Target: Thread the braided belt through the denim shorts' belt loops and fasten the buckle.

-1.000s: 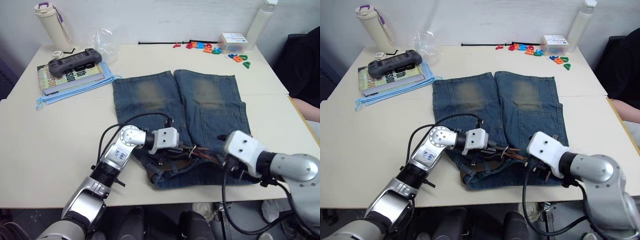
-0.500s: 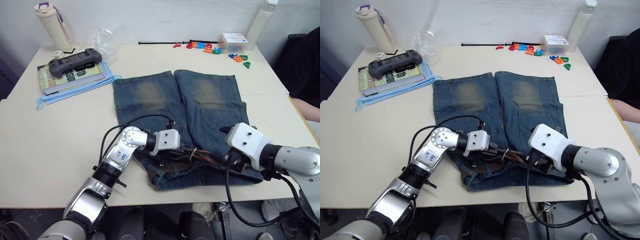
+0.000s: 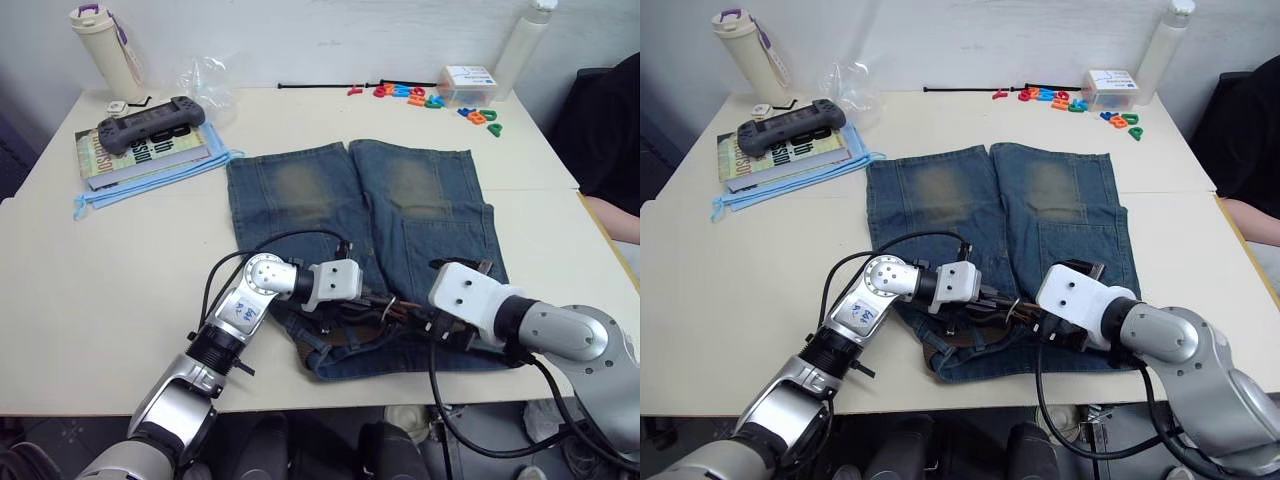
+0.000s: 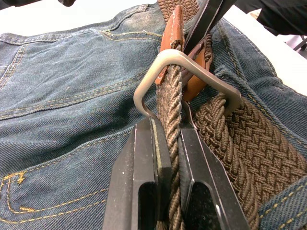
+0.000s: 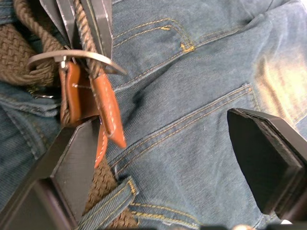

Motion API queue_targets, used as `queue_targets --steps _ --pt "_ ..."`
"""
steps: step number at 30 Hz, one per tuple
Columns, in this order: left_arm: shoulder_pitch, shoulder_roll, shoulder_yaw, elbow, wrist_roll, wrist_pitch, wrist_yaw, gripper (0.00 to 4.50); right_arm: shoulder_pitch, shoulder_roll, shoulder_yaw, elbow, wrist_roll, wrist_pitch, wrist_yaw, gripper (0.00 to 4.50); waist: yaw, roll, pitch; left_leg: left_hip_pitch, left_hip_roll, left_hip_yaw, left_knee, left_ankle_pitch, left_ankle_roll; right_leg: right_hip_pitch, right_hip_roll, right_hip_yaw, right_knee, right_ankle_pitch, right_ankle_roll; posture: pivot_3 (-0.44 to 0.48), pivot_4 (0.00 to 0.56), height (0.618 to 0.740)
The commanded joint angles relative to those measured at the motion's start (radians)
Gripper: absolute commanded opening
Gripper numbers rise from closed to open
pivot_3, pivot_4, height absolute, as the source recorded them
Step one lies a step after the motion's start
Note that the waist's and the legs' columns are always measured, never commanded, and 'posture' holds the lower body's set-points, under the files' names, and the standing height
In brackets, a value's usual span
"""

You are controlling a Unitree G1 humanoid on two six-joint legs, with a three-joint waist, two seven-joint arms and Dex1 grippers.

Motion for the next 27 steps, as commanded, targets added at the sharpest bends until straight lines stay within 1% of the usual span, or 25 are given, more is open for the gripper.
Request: queue_targets --steps 1,2,3,4,5,6,8,9,10,14,16,17,18,19,20,23,27 --pt "-0.013 -0.01 -0.012 -0.027 -0.001 -0.019 -0.001 0.0 -0.021 -0.012 0.01 -0.155 -0.021 -0.009 -0.017 3.3 0.0 0.0 0.0 0.0 0.0 0.0 0.0 0.0 0.0 0.0 0.0 0.0 0.0 0.0 0.0 0.0 0.15 0.684" --pt "-0.014 -0.009 -0.012 -0.027 0.0 -0.019 -0.001 0.0 -0.024 -0.012 0.02 -0.156 -0.023 -0.009 -0.019 3.09 0.0 0.0 0.0 0.0 0.0 0.0 0.0 0.0 0.0 0.0 0.0 0.0 0.0 0.0 0.0 0.0 0.15 0.684" --pt "-0.014 -0.009 -0.013 -0.027 0.0 -0.019 0.0 0.0 -0.026 -0.012 0.027 -0.157 -0.024 -0.009 -0.02 2.62 0.0 0.0 0.0 0.0 0.0 0.0 0.0 0.0 0.0 0.0 0.0 0.0 0.0 0.0 0.0 0.0 0.15 0.684" --pt "-0.014 -0.009 -0.013 -0.027 0.0 -0.021 0.0 0.0 -0.024 -0.013 0.036 -0.157 -0.028 -0.01 -0.022 2.31 0.0 0.0 0.0 0.0 0.0 0.0 0.0 0.0 0.0 0.0 0.0 0.0 0.0 0.0 0.0 0.0 0.15 0.684" --pt "-0.014 -0.009 -0.012 -0.026 0.0 -0.023 0.001 0.0 -0.022 -0.013 0.044 -0.158 -0.032 -0.01 -0.025 2.11 0.0 0.0 0.0 0.0 0.0 0.0 0.0 0.0 0.0 0.0 0.0 0.0 0.0 0.0 0.0 0.0 0.15 0.684" --pt "-0.015 -0.009 -0.012 -0.026 0.0 -0.024 0.002 0.0 -0.02 -0.013 0.049 -0.158 -0.036 -0.009 -0.026 1.64 0.0 0.0 0.0 0.0 0.0 0.0 0.0 0.0 0.0 0.0 0.0 0.0 0.0 0.0 0.0 0.0 0.15 0.684" --pt "-0.017 -0.011 -0.01 -0.024 -0.001 -0.026 0.004 0.0 -0.019 -0.013 0.065 -0.16 -0.044 -0.008 -0.03 0.94 0.0 0.0 0.0 0.0 0.0 0.0 0.0 0.0 0.0 0.0 0.0 0.0 0.0 0.0 0.0 0.0 0.15 0.684" --pt "-0.018 -0.011 -0.009 -0.023 -0.001 -0.026 0.005 0.0 -0.02 -0.013 0.07 -0.161 -0.047 -0.007 -0.031 0.45 0.0 0.0 0.0 0.0 0.0 0.0 0.0 0.0 0.0 0.0 0.0 0.0 0.0 0.0 0.0 0.0 0.15 0.684" --pt "-0.02 -0.013 -0.007 -0.021 -0.002 -0.026 0.009 0.0 -0.02 -0.011 0.077 -0.161 -0.051 -0.004 -0.033 0.09 0.0 0.0 0.0 0.0 0.0 0.0 0.0 0.0 0.0 0.0 0.0 0.0 0.0 0.0 0.0 0.0 0.15 0.684" --pt "-0.024 -0.017 0.0 -0.019 -0.006 -0.031 0.017 0.0 -0.016 -0.004 0.092 -0.162 -0.06 0.001 -0.04 0.04 -0.001 0.0 0.0 0.0 0.0 0.0 0.0 0.0 0.0 0.0 0.0 0.0 0.0 0.0 0.0 0.0 0.15 0.684" --pt "-0.026 -0.021 0.011 -0.019 -0.014 -0.033 0.026 0.88 -0.016 0.002 0.099 -0.161 -0.063 0.003 -0.047 0.0 -0.001 0.0 0.0 0.0 0.0 0.0 0.0 0.0 0.0 0.0 0.0 0.0 0.0 0.0 0.0 0.0 0.15 0.684" --pt "-0.026 -0.022 0.018 -0.024 -0.019 -0.025 0.033 1.15 -0.017 0.004 0.103 -0.159 -0.064 0.004 -0.05 0.0 0.0 0.0 0.0 0.0 0.0 0.0 0.0 0.0 0.0 0.0 0.0 0.0 0.0 0.0 0.0 0.0 0.15 0.684" --pt "-0.025 -0.02 0.027 -0.033 -0.026 -0.011 0.036 1.72 -0.017 0.006 0.105 -0.159 -0.066 0.005 -0.052 0.0 0.0 0.0 0.0 0.0 0.0 0.0 0.0 0.0 0.0 0.0 0.0 0.0 0.0 0.0 0.0 0.0 0.15 0.684" --pt "-0.024 -0.018 0.033 -0.039 -0.03 -0.001 0.037 1.95 -0.017 0.007 0.106 -0.159 -0.068 0.006 -0.053 0.0 0.0 0.0 0.0 0.0 0.0 0.0 0.0 0.0 0.0 0.0 0.0 0.0 0.0 0.0 0.0 0.0 0.15 0.684" --pt "-0.02 -0.012 0.05 -0.057 -0.048 0.028 0.037 2.36 -0.015 0.009 0.106 -0.158 -0.069 0.007 -0.055 0.0 -0.001 0.0 0.0 0.0 0.0 0.0 0.0 0.0 0.0 0.0 0.0 0.0 0.0 0.0 0.0 0.0 0.15 0.684" --pt "-0.008 0.03 0.142 -0.123 -0.135 0.151 0.037 2.36 -0.002 0.012 0.104 -0.152 -0.077 0.002 -0.064 0.0 -0.002 0.0 0.0 0.0 0.0 0.0 0.0 0.0 0.0 0.0 0.0 0.0 0.001 0.0 0.0 0.0 0.15 0.684" --pt "0.007 0.092 0.236 -0.2 -0.247 0.318 0.027 2.36 0.012 0.024 0.105 -0.147 -0.081 -0.007 -0.074 0.0 -0.006 0.0 0.0 0.0 0.001 -0.001 0.0 0.0 0.0 -0.001 0.0 0.0 0.001 0.0 0.0 0.0 0.15 0.684"
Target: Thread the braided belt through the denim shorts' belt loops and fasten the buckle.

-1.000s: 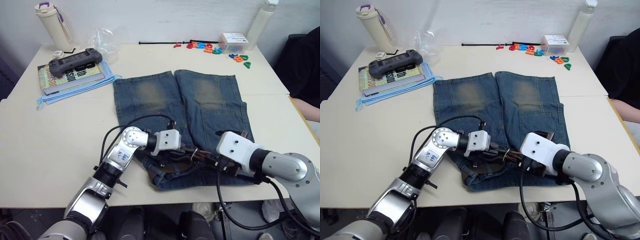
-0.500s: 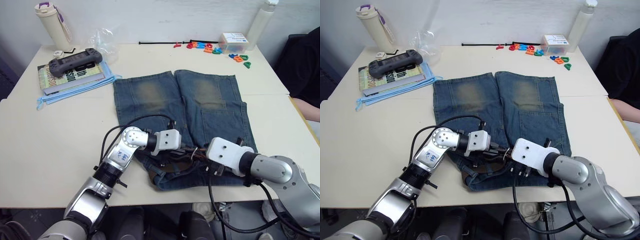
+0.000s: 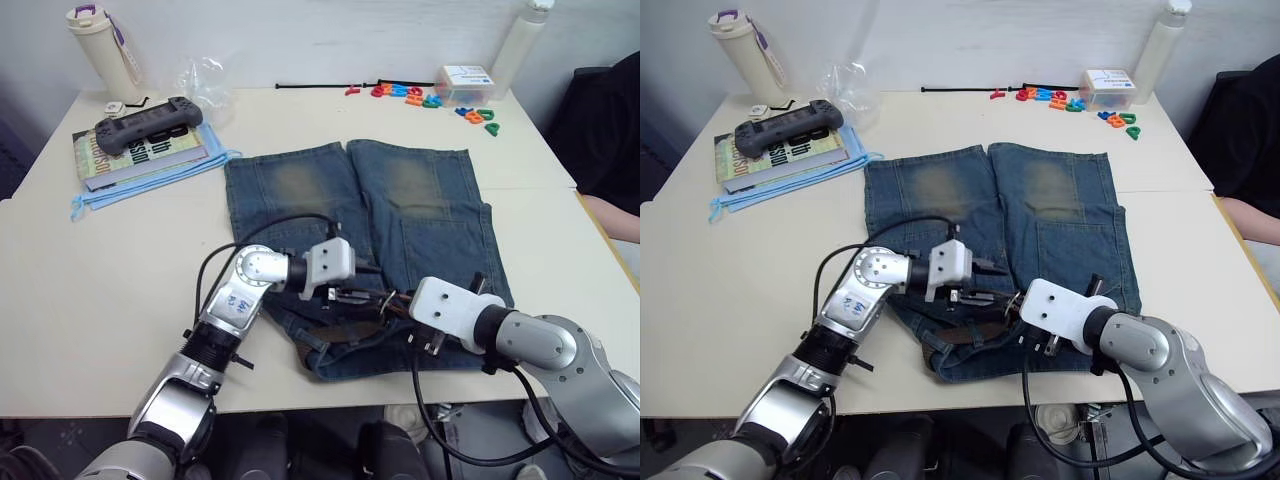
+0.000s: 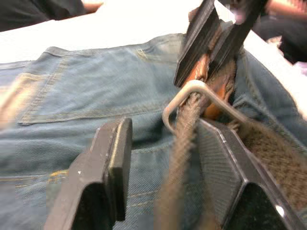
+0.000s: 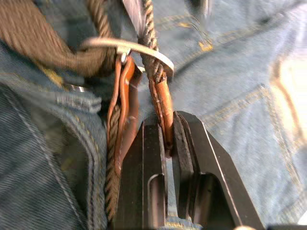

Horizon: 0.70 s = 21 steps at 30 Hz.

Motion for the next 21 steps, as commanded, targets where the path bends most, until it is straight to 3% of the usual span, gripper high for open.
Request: queue_targets --steps 1,7,11,21 --pt "0.007 0.047 0.093 -0.097 -0.121 0.149 -0.007 2.36 0.007 0.012 -0.009 -0.146 -0.015 -0.011 -0.016 0.0 0.0 0.0 0.0 0.0 0.0 0.0 0.0 0.0 0.0 0.0 0.0 0.0 0.0 0.0 0.0 0.0 0.15 0.684" --pt "0.088 0.22 0.082 -0.23 -0.273 0.38 -0.196 2.36 0.013 0.027 0.0 -0.123 -0.02 -0.039 -0.021 0.0 0.0 0.0 0.0 0.0 0.0 0.0 0.0 0.0 0.0 0.0 0.0 0.001 0.001 0.0 0.0 0.0 0.15 0.684" --pt "0.125 0.244 0.043 -0.284 -0.307 0.444 -0.227 2.36 0.016 0.026 -0.002 -0.116 -0.021 -0.051 -0.019 0.0 0.005 0.001 0.0 0.0 0.0 0.0 0.0 0.0 0.0 0.0 0.0 0.001 0.0 0.0 0.0 0.0 0.15 0.684" --pt "0.173 0.285 -0.098 -0.299 -0.185 0.356 -0.225 2.36 0.029 0.025 -0.02 -0.134 -0.023 -0.042 -0.023 0.0 0.002 0.001 0.001 0.0 0.0 0.0 0.0 -0.001 0.0 0.0 0.0 0.002 -0.001 0.0 0.0 0.0 0.15 0.684"
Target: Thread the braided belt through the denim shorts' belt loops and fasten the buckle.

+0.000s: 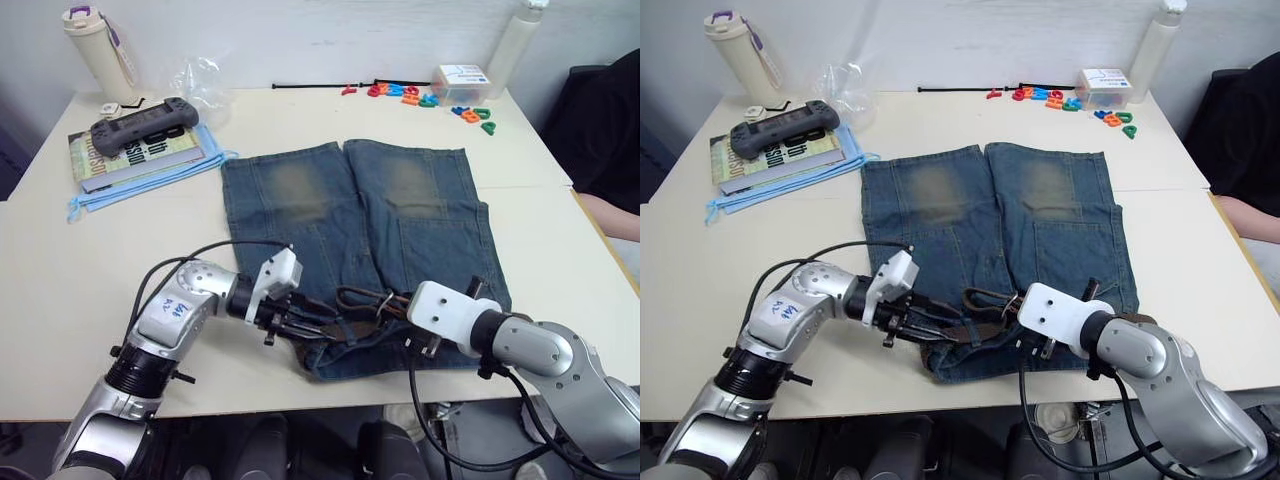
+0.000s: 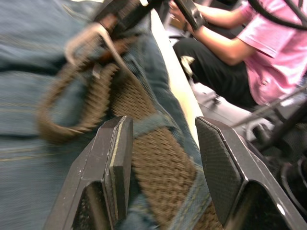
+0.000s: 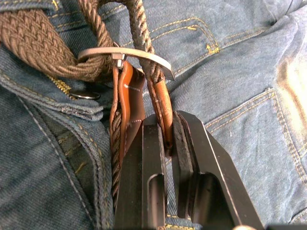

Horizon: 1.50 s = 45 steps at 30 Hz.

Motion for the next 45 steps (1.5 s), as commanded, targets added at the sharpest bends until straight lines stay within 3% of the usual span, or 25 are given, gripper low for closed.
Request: queue_targets --steps 1,9,12,15,19,20,27,37,40,45 --pt "0.011 0.039 -0.046 -0.017 0.08 -0.088 -0.01 2.36 0.003 0.002 -0.024 -0.135 -0.02 -0.004 -0.013 0.0 0.001 0.0 0.0 0.0 0.0 0.0 0.0 0.0 0.0 0.0 0.0 0.0 0.0 0.0 0.0 0.0 0.15 0.684" --pt "-0.002 0.049 -0.091 0.09 0.235 -0.262 0.059 2.36 0.002 0.012 -0.033 -0.143 -0.019 0.004 -0.019 0.0 0.001 0.0 0.0 0.001 0.0 0.0 0.0 0.0 0.0 0.0 0.0 0.001 -0.001 0.0 0.0 0.0 0.15 0.684" --pt "0.0 0.051 -0.089 0.102 0.237 -0.283 0.057 2.36 0.003 0.014 -0.031 -0.143 -0.022 0.004 -0.018 0.0 0.001 0.0 0.0 0.001 0.0 0.0 0.0 0.0 0.0 0.0 0.0 0.001 0.0 0.0 0.0 0.0 0.15 0.684" --pt "0.004 0.068 -0.093 0.107 0.258 -0.317 0.056 1.63 0.005 0.015 -0.033 -0.141 -0.025 0.003 -0.018 0.0 0.001 0.0 0.0 0.002 0.0 0.0 0.0 0.0 0.0 0.0 0.0 0.001 0.0 0.0 0.0 0.0 0.15 0.684" --pt "0.013 0.086 -0.094 0.114 0.291 -0.344 0.069 0.09 0.008 0.016 -0.038 -0.143 -0.025 0.003 -0.019 0.0 0.001 0.0 0.0 0.002 0.001 0.0 0.0 0.0 0.0 0.0 0.0 0.002 0.0 0.0 0.0 0.0 0.15 0.684" --pt "0.016 0.09 -0.093 0.114 0.296 -0.347 0.071 0.01 0.009 0.017 -0.04 -0.143 -0.025 0.003 -0.02 0.0 0.001 0.0 0.0 0.002 0.001 0.0 0.0 0.0 0.0 0.0 0.0 0.002 0.0 0.0 0.0 0.0 0.15 0.684" --pt "0.061 0.144 -0.062 0.115 0.325 -0.382 0.123 0.01 0.114 -0.002 -0.15 -0.161 -0.028 -0.018 -0.013 0.0 0.001 0.0 0.0 0.002 0.001 0.0 0.0 0.0 0.0 0.0 0.0 0.002 0.0 0.0 0.0 0.0 0.15 0.684" --pt "0.057 0.194 -0.031 0.278 0.365 -0.457 0.205 0.01 0.57 -0.019 -0.529 -0.125 -0.086 -0.206 0.097 0.0 0.0 0.005 -0.003 0.006 0.001 0.001 -0.001 -0.001 0.0 0.003 0.0 0.002 0.001 0.0 0.0 0.0 0.15 0.684" --pt "0.047 0.191 -0.03 0.302 0.37 -0.472 0.217 0.01 0.63 -0.006 -0.583 -0.095 -0.101 -0.236 0.108 0.0 0.001 0.006 -0.004 0.028 0.003 0.002 -0.012 -0.007 0.003 0.019 0.0 0.004 -0.003 0.0 -0.003 0.0 0.15 0.684" --pt "0.044 0.199 -0.029 0.327 0.37 -0.496 0.223 0.01 0.639 0.006 -0.58 -0.033 -0.143 -0.262 0.078 0.0 0.003 0.011 -0.008 0.031 0.006 0.003 -0.015 -0.009 -0.001 0.022 0.002 0.004 -0.007 0.0 -0.005 0.0 0.15 0.684"
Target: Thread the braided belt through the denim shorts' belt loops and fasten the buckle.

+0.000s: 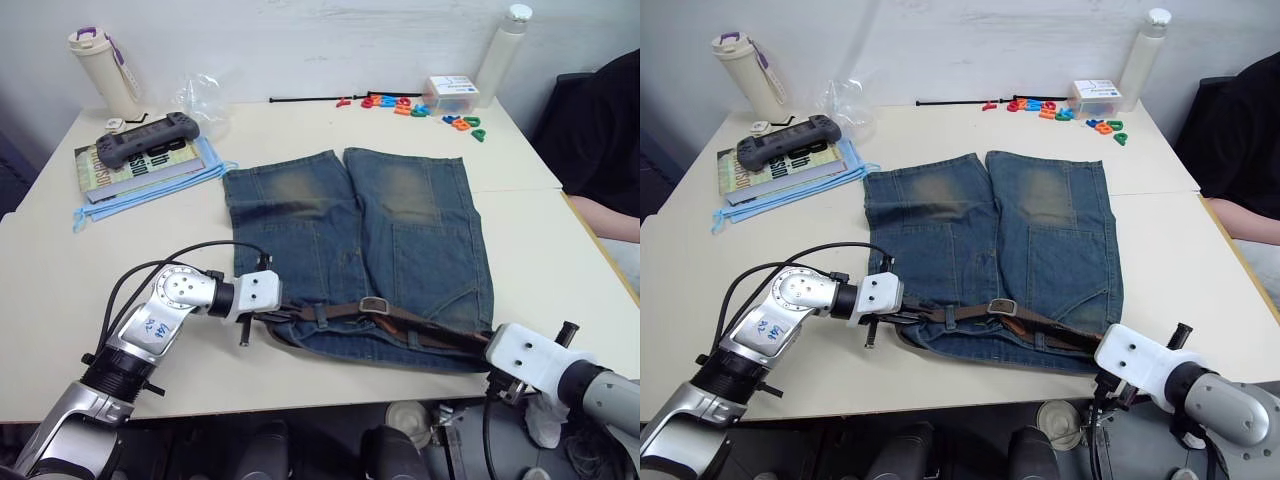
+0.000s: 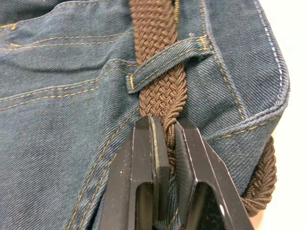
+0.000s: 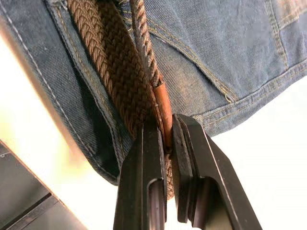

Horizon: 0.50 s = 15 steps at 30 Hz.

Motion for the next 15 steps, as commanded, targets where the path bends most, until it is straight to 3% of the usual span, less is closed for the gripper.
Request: queue_targets --steps 1,8,11,15 --pt "0.023 0.059 0.017 0.123 0.112 0.023 0.042 0.01 0.003 0.004 -0.044 -0.023 -0.084 0.016 -0.036 0.0 0.0 0.0 0.0 0.0 0.0 0.0 0.0 0.001 0.002 0.0 0.0 0.0 0.0 0.0 0.0 0.0 0.15 0.684" --pt "0.017 0.053 0.054 0.094 0.082 0.032 0.069 0.01 -0.08 -0.009 0.059 0.024 -0.184 -0.005 -0.074 0.0 0.001 0.0 0.0 0.0 0.0 0.0 0.0 -0.001 -0.002 0.0 0.0 0.0 0.0 0.0 0.0 0.0 0.15 0.684" --pt "0.047 0.078 0.062 0.123 0.137 -0.058 0.122 0.01 -0.12 -0.014 0.12 0.034 -0.242 0.002 -0.087 0.0 -0.001 0.0 0.0 -0.002 0.0 0.0 0.0 0.001 0.001 -0.002 0.0 0.0 0.0 0.0 0.0 0.0 0.15 0.684" --pt "0.118 0.072 0.116 0.083 0.117 -0.122 0.185 0.01 -0.18 0.033 0.213 -0.002 -0.256 0.059 -0.089 0.0 -0.002 0.0 0.0 -0.003 0.001 0.0 -0.001 0.001 0.002 -0.004 0.0 0.0 0.0 0.0 0.0 0.0 0.15 0.684"
